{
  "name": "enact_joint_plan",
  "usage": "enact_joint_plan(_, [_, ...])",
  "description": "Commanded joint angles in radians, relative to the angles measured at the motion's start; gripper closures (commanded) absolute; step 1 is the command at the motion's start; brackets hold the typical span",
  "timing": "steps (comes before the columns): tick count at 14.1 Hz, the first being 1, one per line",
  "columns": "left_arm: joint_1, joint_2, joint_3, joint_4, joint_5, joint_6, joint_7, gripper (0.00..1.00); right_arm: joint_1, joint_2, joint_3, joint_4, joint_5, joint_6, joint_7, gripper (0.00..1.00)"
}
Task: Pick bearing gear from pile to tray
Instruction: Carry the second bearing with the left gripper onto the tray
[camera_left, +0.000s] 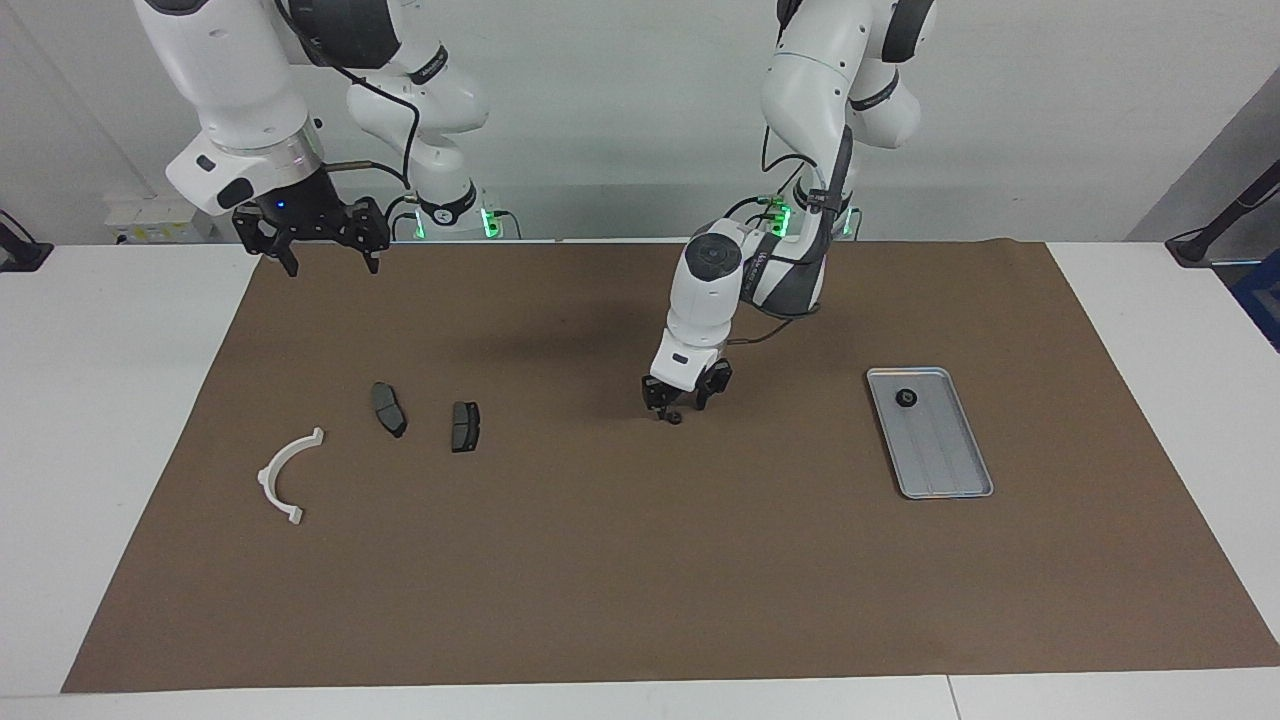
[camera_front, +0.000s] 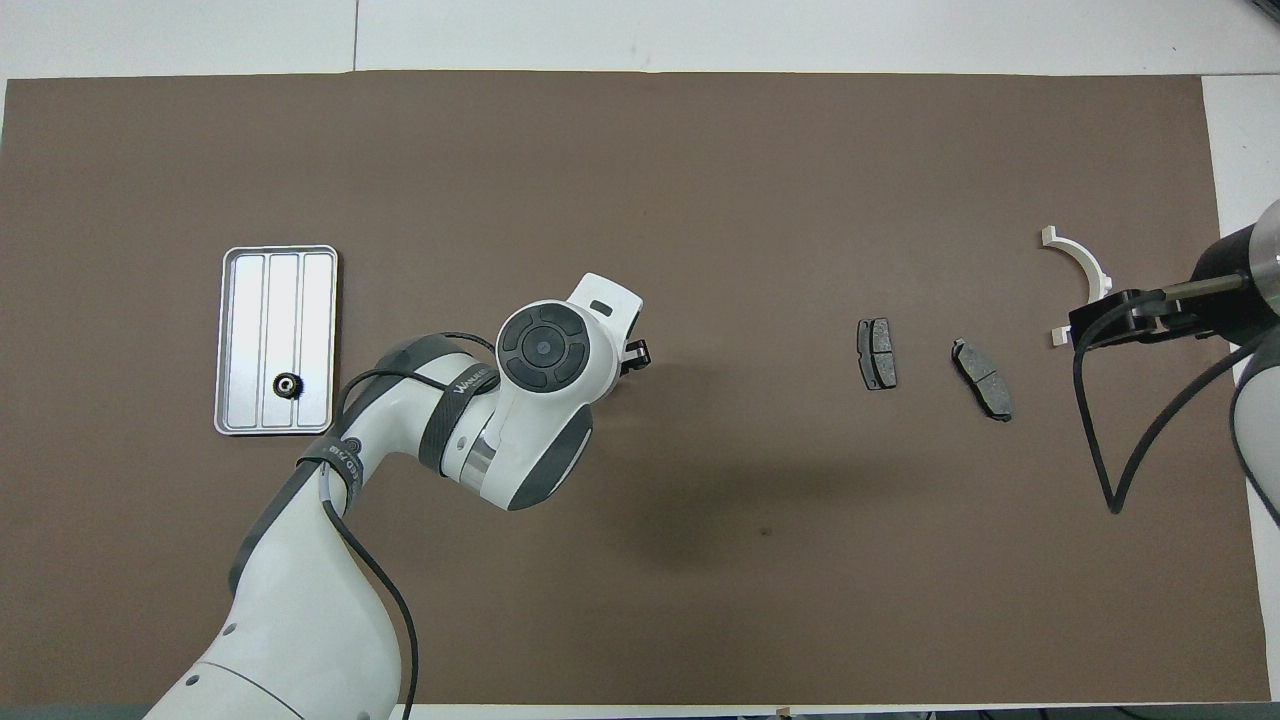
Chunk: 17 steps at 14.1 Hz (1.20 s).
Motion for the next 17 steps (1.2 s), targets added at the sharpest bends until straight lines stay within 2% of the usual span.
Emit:
enact_joint_plan(1, [-0.023,0.011,0.021,0.012,-0.007,-0.003,-0.03,0.84,-0.015,-0.006,0.009,-0.014,-0.008,0.01,0.008,0.0])
enact_joint_plan(2, [-0.023,0.011,0.021,0.013,-0.005,-0.006,-0.033,1.0,-0.015,-0.006,0.01,-0.016,-0.008,0.009,0.01,0.0])
enact_joint_plan(6, [-0.012,0.017,0.024,0.071,-0.001,-0.099,-0.034,1.0,-0.013,-0.006,0.013,-0.011,0.008,0.015,0.016,0.0])
enact_joint_plan(8, [0.017,0.032,0.037,0.171,0.027,-0.229,-0.019,1.0,-0.013,-0.005,0.013,-0.01,0.01,0.017,0.016,0.0])
enact_joint_plan(9, [0.06,0.034,0.04,0.211,0.053,-0.296,-0.001,1.0,-0.013,-0.005,0.015,-0.01,0.01,0.017,0.016,0.0])
enact_joint_plan(11, [0.156,0.0,0.041,0.227,0.051,-0.371,0.118,1.0,-0.013,-0.005,0.015,-0.01,0.01,0.017,0.031,0.0])
enact_joint_plan(14, [0.38,-0.08,0.041,0.191,0.038,-0.48,0.471,1.0,-0.009,-0.005,0.018,-0.011,0.01,0.017,0.042,0.0])
enact_joint_plan(17, [0.59,-0.097,0.041,0.133,0.036,-0.433,0.782,1.0,-0.009,-0.005,0.021,-0.01,0.027,0.018,0.048,0.0])
